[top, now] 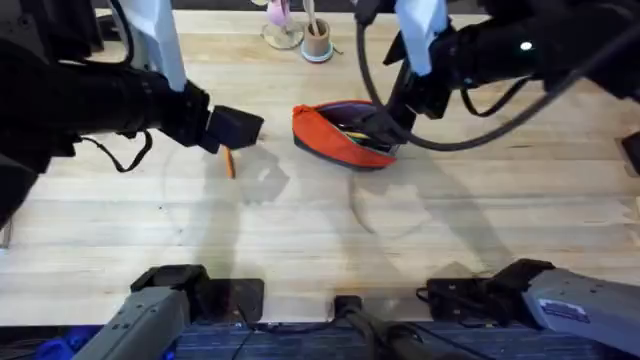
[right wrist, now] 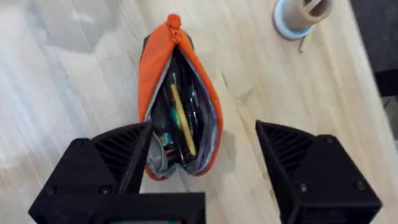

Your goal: Unzip the bag, pick up the pens from the table one at a time and place them inside, then zip the bag closed.

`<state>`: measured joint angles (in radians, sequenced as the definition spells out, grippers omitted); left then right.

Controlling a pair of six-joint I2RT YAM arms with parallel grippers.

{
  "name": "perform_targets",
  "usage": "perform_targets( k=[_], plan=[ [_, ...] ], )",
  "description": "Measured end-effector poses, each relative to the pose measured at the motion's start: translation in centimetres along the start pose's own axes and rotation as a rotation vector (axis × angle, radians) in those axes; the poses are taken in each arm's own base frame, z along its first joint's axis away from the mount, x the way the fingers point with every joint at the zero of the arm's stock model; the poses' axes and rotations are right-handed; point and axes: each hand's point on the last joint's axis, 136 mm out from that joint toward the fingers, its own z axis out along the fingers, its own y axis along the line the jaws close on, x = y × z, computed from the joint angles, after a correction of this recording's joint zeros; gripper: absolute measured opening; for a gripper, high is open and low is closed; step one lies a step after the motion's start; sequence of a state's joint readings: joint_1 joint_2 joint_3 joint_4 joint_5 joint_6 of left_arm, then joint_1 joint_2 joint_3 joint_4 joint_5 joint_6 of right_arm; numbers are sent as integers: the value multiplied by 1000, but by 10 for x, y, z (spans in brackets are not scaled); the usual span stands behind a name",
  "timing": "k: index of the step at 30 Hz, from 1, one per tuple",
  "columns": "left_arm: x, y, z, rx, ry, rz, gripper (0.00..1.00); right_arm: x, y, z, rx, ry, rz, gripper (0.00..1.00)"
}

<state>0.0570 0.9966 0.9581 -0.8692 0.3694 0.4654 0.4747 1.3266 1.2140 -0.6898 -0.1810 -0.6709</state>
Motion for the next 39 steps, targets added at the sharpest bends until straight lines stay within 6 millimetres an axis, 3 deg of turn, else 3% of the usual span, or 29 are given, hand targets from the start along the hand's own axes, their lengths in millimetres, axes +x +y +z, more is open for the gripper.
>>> perform_targets(
  k=[7, 15, 19, 20, 28, 39],
  plan=[
    [13, 29, -3, -178, 55, -259, 994, -10, -1, -22, 37, -54, 110, 997],
    [16, 44, 2, -246, 69, -350, 992, -14, -1, -37, 52, -91, 277, 997],
    [23, 46, 12, -241, 116, -373, 994, -17, -1, -44, 60, -111, 309, 997],
    [34, 50, 34, -219, 190, -396, 993, -18, -1, -46, 59, -117, 328, 997],
    [62, 54, 75, -181, 338, -464, 993, -18, -1, -46, 59, -117, 332, 998],
    [94, 54, 102, -201, 468, -637, 993, -18, -1, -46, 59, -117, 332, 995]
  ],
)
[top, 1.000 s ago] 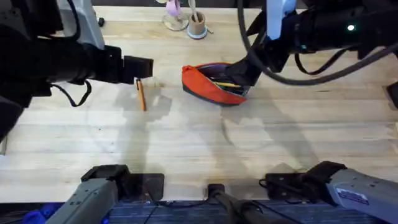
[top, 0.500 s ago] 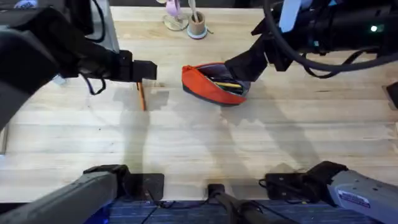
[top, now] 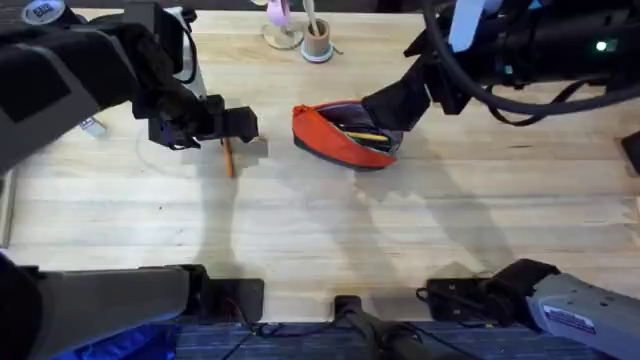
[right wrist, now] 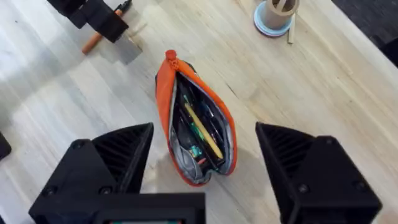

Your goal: Unzip the bag, pick up the pens from the table one at a time and place them inside, then zip the bag closed.

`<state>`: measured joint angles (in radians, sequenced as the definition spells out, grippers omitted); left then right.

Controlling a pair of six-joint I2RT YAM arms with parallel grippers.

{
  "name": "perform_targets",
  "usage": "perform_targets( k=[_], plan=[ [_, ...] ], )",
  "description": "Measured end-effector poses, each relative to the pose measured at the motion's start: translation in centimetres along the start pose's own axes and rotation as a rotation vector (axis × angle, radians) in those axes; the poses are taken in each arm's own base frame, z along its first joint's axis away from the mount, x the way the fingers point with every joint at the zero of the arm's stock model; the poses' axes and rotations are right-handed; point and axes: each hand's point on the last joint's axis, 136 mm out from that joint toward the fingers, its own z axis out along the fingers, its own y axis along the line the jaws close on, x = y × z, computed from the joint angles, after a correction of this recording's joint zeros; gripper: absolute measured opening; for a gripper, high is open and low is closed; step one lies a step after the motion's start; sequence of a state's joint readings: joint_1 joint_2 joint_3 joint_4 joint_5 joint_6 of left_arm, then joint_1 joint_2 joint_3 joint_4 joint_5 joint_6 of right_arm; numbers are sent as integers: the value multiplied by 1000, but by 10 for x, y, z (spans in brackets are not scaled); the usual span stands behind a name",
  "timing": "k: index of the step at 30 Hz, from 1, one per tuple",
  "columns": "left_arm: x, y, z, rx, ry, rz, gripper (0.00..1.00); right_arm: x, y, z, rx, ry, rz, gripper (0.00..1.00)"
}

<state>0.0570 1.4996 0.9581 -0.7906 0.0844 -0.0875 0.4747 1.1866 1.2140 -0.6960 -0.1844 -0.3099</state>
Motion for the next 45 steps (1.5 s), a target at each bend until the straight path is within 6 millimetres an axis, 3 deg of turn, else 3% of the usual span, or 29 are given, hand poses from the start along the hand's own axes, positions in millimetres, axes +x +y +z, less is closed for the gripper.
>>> perform_targets(
  k=[16, 24, 27, 32, 36, 45],
  plan=[
    [6, 10, 25, -46, 21, -72, 993, 0, 0, 0, 1, -2, 0, 997],
    [6, 13, 26, -64, -9, -72, 984, -3, -1, 0, 4, -12, -2, 998],
    [6, 15, 26, -77, -12, -72, 917, -3, -1, 0, 4, -12, -2, 998],
    [5, 18, 26, -94, -16, -74, 719, -3, -1, 0, 4, -13, -3, 998],
    [4, 19, 26, -98, -20, -75, 507, -3, -1, 0, 4, -13, -3, 998],
    [4, 19, 26, -95, -23, -75, 314, -3, -1, 0, 4, -13, -3, 998]
  ],
)
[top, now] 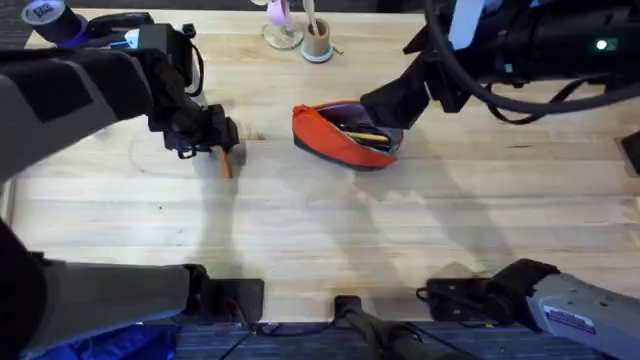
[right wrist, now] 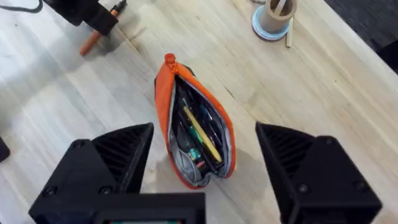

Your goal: Unzip the bag, pick up the pens from the table one at a time and place them inside, then zip the bag closed.

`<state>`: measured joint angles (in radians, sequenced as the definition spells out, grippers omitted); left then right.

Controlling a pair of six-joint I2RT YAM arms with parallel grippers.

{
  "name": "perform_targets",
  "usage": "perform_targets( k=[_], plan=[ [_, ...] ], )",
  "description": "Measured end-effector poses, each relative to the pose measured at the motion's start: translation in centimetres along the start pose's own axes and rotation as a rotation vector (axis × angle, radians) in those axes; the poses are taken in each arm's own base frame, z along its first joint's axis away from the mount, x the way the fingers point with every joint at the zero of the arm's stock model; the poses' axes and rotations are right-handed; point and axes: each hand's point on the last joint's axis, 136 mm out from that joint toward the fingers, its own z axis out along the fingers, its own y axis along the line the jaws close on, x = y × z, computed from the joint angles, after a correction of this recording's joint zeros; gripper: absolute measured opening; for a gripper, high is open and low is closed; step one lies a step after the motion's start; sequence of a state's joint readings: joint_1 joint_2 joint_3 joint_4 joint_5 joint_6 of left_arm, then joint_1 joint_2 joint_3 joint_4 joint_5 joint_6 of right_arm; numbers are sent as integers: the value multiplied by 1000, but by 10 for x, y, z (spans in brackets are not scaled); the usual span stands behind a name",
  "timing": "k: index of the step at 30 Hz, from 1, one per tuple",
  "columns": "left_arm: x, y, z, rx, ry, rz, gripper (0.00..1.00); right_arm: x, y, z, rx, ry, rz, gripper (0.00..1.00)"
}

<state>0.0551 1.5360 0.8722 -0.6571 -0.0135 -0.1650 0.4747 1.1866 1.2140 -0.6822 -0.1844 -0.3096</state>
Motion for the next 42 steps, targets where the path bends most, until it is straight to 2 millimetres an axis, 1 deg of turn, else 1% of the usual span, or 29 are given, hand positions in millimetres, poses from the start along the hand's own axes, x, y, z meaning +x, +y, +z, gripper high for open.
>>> perform_targets(
  k=[2, 5, 9, 21, 27, 28, 30, 31, 33, 35, 37, 38, 40, 42],
  plan=[
    [0, 0, 0, 1, 0, 0, 280, 0, 0, 0, 0, 0, 0, 998],
    [0, 0, 0, 3, 0, 0, 165, 0, 0, 0, 0, 0, 0, 998],
    [-1, -1, -1, 4, -5, 0, 58, 0, 0, 0, 0, 0, 0, 997],
    [-2, -1, -1, 4, -7, 0, 42, 0, 0, 0, 0, 0, 0, 998],
    [-1, 0, -2, 1, 6, 0, 42, 7, 3, -4, -8, 25, 6, 998],
    [-3, -1, -3, -1, 17, 0, 42, 6, 6, -16, -2, 6, 2, 998],
    [-10, -2, -6, 0, 8, 0, 42, 6, 8, -25, 1, -7, 5, 998],
    [-29, -6, -17, 12, -39, 8, 42, 10, 12, -38, -1, -8, 17, 998],
    [-42, -11, -25, 31, -72, 25, 42, 14, 15, -43, -4, 2, 32, 998],
    [-55, -19, -34, 54, -106, 58, 42, 19, 18, -47, -8, 15, 60, 998],
    [-65, -31, -43, 84, -136, 103, 42, 25, 21, -51, -13, 35, 96, 998],
    [-80, -69, -64, 149, -201, 222, 42, 38, 27, -61, -21, 70, 157, 997],
    [-98, -115, -87, 226, -306, 344, 42, 46, 34, -81, -17, 59, 205, 997],
    [-101, -134, -96, 271, -346, 410, 42, 49, 36, -87, -16, 57, 218, 997]
  ],
)
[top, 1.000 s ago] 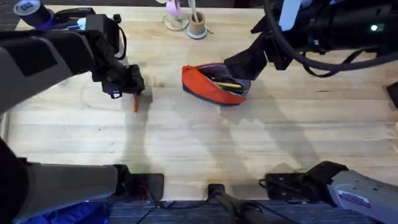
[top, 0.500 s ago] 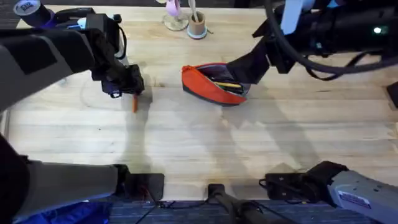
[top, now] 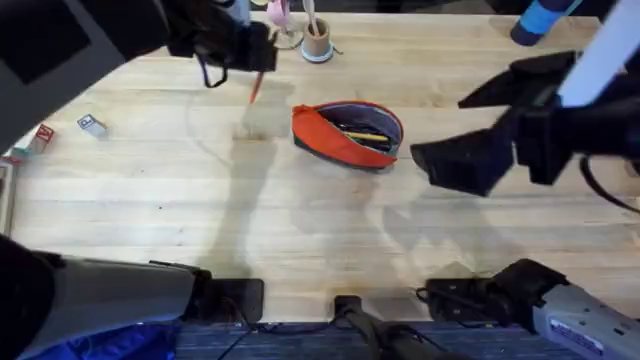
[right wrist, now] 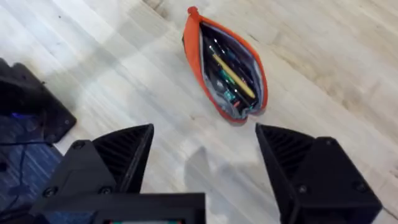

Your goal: Unzip the bag, pick up the pens from the table one at a time and place them inside, then zip the bag closed.

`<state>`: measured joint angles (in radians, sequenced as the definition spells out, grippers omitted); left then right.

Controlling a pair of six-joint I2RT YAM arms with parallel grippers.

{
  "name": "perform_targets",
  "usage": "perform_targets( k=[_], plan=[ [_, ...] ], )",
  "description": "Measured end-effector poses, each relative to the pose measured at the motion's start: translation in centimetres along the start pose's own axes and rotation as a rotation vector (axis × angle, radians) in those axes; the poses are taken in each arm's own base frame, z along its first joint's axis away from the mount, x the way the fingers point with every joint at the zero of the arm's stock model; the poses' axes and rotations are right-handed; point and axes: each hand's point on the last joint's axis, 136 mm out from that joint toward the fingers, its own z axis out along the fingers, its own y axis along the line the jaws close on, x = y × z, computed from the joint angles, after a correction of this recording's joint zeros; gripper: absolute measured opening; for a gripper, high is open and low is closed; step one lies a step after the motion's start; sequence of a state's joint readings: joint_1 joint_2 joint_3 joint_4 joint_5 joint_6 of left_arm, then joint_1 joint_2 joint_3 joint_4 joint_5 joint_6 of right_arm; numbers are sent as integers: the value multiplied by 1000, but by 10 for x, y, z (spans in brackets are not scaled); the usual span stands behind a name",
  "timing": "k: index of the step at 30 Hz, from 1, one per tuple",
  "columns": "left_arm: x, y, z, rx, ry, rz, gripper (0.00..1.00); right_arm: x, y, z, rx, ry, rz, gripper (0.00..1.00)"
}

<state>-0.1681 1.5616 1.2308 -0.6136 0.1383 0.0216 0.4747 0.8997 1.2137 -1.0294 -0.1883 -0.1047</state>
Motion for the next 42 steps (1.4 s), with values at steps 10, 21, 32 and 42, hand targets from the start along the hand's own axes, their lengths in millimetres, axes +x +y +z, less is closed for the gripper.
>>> perform_targets(
  k=[10, 21, 32, 42],
  plan=[
    [-39, -143, -36, 609, -286, 450, 42, 25, 5, -12, -7, 64, 34, 998],
    [4, -178, -35, 833, -303, 787, 42, 25, 2, -11, 10, 67, 34, 998],
    [29, -176, -16, 874, -292, 949, 42, 23, -7, -12, 64, 60, 30, 998],
    [53, -167, 23, 875, -177, 932, 42, 17, -10, -12, 81, 36, 25, 998]
  ],
)
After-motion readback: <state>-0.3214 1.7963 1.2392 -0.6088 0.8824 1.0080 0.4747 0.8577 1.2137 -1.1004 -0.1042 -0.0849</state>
